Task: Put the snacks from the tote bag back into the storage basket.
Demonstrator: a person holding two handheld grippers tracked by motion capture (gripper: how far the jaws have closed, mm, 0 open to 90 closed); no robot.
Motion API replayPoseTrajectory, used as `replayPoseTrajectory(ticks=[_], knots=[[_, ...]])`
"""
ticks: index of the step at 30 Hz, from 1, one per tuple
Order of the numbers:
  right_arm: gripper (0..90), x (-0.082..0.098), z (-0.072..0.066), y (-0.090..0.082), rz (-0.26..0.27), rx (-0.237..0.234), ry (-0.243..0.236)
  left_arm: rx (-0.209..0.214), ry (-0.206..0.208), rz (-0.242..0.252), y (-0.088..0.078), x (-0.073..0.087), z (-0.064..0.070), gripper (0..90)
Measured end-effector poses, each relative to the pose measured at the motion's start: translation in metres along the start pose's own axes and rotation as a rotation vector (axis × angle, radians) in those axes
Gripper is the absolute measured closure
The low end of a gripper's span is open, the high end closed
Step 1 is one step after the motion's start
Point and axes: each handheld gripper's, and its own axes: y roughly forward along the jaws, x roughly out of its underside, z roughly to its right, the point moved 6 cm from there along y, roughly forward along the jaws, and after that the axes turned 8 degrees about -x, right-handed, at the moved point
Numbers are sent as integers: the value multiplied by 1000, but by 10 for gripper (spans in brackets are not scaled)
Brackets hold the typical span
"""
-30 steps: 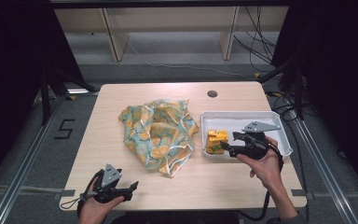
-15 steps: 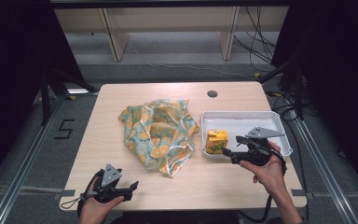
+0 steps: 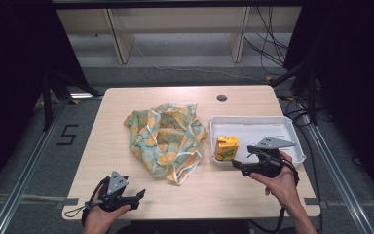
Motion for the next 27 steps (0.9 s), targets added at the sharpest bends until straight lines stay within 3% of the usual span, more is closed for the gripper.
replayPoseTrajectory(ticks=[1,2,3,4,6,8,9,12,13,14,15,16,18,20,21,22,23,24,25,26,27], knots=[[181,1,1,1,3,3,-15,3,-29,15,1,0,2,218],[181,1,1,1,3,3,-15,3,-29,15,1,0,2,218],[180,5,1,1,1,10,-21,-1,-3,3,-1,1,-1,218],[180,8,-1,1,-17,2,-1,-5,-38,23,1,0,1,218],[179,11,-3,2,-14,-8,9,2,-22,14,0,0,1,218],[179,14,-2,2,-17,4,1,-5,-40,26,1,-1,2,218],[179,15,-1,3,-12,6,-13,4,-25,14,1,0,2,217],[179,18,-3,4,-27,-3,1,7,-37,15,2,0,3,217],[179,21,-5,5,-32,-4,7,3,13,-4,0,1,1,218],[179,21,-5,6,-21,3,-5,7,-27,21,2,0,4,217],[179,22,-4,5,-34,0,-12,7,7,-2,0,1,1,217],[179,24,-7,6,-26,2,9,7,0,-3,0,1,1,217],[179,26,-6,6,-33,-7,-12,7,-36,17,1,0,3,218],[176,30,-10,6,-47,-10,21,4,-19,18,0,0,2,217],[173,31,-7,6,-44,5,-10,5,-21,16,0,0,2,217],[173,33,-10,6,-56,4,21,5,-22,15,0,0,2,216],[172,34,-9,7,-47,-7,-8,5,-20,16,0,0,2,214],[172,36,-9,6,-55,7,-10,5,-20,16,0,0,2,214],[171,38,-9,6,-60,7,-12,6,10,-3,-1,1,1,213],[171,40,-12,6,-60,9,16,7,9,-3,-1,2,1,214],[171,41,-10,6,-68,-3,-8,7,10,-4,-1,2,1,213]])
